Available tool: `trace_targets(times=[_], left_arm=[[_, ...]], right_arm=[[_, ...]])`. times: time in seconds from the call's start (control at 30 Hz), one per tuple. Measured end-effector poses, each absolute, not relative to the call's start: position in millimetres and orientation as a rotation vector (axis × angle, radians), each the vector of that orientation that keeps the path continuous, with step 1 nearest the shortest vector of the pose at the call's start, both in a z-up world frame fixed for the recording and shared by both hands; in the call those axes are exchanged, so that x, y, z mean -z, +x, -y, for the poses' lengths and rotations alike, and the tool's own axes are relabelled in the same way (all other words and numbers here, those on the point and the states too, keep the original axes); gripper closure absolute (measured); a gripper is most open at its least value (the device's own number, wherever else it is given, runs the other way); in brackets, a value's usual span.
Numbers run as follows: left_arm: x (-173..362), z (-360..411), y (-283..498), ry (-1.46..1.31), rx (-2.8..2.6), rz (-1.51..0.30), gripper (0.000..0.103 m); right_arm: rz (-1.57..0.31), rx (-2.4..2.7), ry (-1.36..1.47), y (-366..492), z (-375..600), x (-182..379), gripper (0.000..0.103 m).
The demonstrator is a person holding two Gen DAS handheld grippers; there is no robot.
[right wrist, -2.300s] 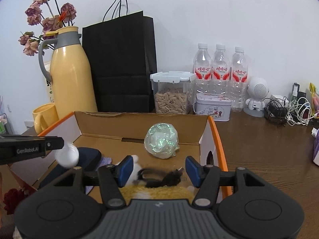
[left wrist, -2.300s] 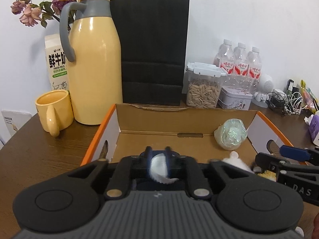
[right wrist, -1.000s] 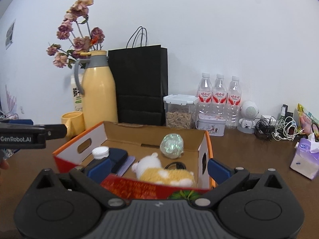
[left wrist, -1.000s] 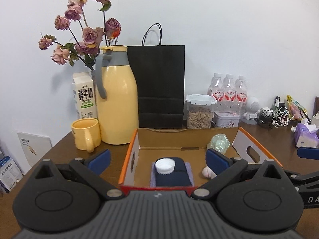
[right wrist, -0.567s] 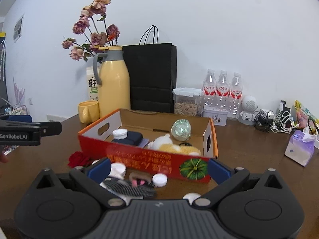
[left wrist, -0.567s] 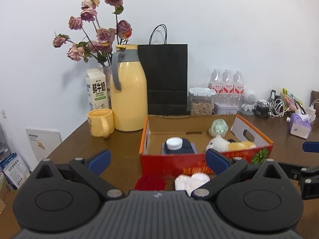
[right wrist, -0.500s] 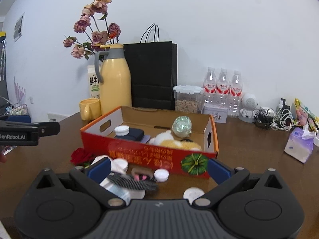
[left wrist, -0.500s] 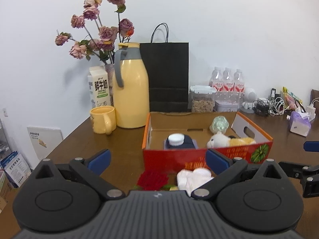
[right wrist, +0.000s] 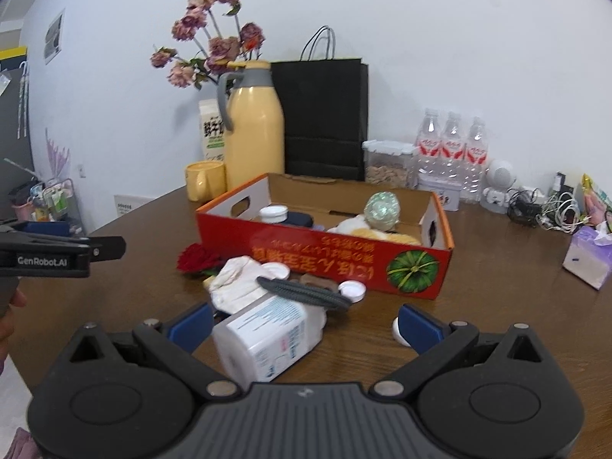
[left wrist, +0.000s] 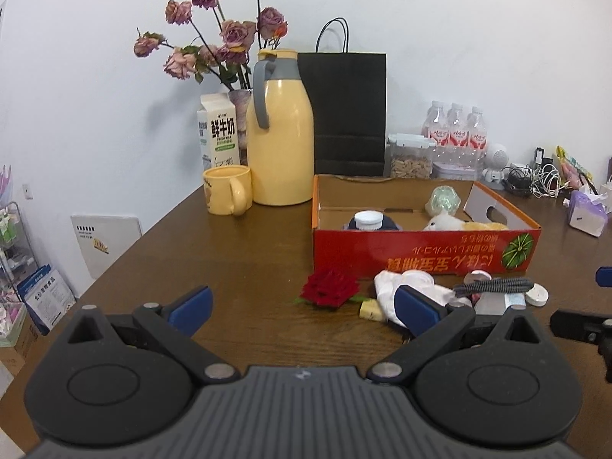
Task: Organize objects
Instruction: 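Withdraw both tools from the box back toward the table items, then grasp the white plastic bottle with the right gripper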
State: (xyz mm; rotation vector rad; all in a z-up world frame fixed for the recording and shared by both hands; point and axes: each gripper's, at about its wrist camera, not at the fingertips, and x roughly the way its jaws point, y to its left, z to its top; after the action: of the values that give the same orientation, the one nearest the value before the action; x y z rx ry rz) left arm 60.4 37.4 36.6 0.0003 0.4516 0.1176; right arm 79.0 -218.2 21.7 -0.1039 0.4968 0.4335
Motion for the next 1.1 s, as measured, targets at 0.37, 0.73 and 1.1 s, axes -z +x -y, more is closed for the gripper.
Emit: trace_targets(times=[0.37, 0.73, 1.1], left_arm=[[-27, -50, 60, -0.025, -0.127, -0.486, 0.0], [-19, -52, 64, -0.039, -0.118, -0.506, 0.0], [-15, -52, 66, -0.052, -0.121, -0.522, 0.0]], right_arm=[[-0.621, -0.44, -0.088, 104, 189, 17, 0.0], [-0.601, -0.247, -0.046, 126, 158, 39, 0.012], [-0.638, -0.343, -0.033, 127, 195, 39, 0.063]])
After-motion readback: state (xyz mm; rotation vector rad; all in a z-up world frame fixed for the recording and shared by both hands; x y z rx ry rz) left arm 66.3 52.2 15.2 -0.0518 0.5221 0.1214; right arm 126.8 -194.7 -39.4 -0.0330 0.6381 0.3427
